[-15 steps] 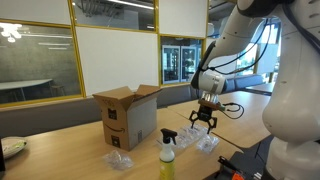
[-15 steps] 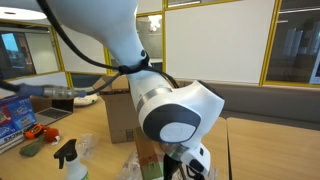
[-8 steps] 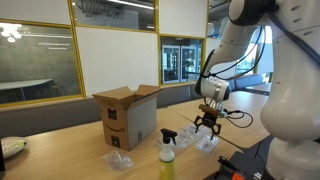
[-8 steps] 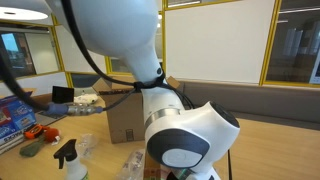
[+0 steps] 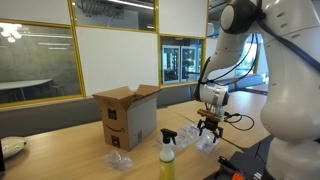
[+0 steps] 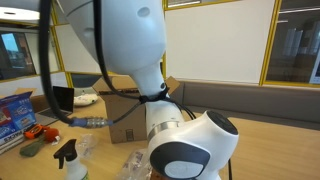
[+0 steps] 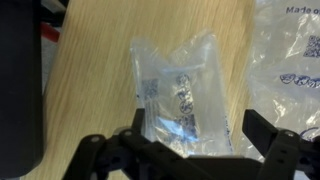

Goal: Put the plastics and the bottle in the box respectively

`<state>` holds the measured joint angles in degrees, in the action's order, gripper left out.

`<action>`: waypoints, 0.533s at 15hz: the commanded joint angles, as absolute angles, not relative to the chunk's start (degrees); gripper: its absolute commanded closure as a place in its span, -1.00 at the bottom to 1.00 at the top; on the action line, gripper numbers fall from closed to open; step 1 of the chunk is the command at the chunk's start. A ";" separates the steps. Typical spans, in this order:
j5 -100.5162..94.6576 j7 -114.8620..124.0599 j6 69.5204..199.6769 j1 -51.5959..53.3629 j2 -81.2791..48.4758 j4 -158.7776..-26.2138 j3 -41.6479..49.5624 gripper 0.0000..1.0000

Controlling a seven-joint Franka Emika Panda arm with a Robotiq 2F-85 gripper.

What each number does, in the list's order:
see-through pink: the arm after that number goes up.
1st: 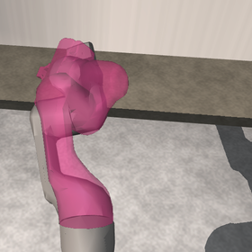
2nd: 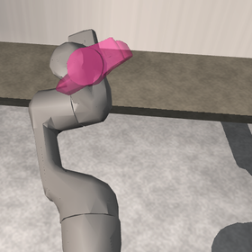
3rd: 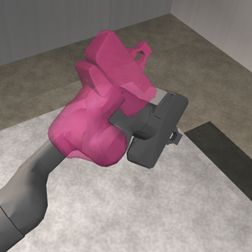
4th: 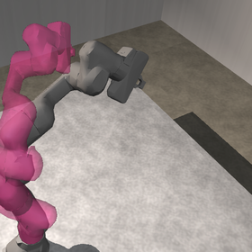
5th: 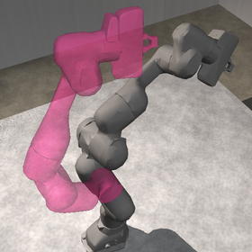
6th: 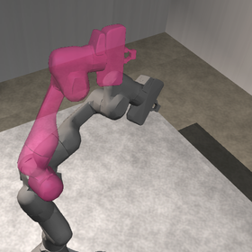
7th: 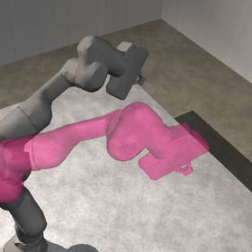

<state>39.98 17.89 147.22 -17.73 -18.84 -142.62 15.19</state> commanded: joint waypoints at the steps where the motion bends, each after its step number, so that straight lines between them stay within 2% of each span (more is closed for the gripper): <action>1: 40.76 20.01 149.27 -17.45 -23.73 -139.08 14.92 -1.00; 5: 40.59 21.00 148.71 -17.49 -26.47 -136.94 14.43 -1.00; 6: 40.52 21.11 148.66 -17.50 -26.97 -136.54 14.34 -0.90; 7: 40.23 21.35 148.67 -17.36 -27.40 -136.28 14.38 -0.46; 8: 40.17 21.51 148.67 -17.32 -27.74 -136.03 14.37 -0.41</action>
<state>39.98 20.16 147.97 -17.73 -25.32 -138.25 14.46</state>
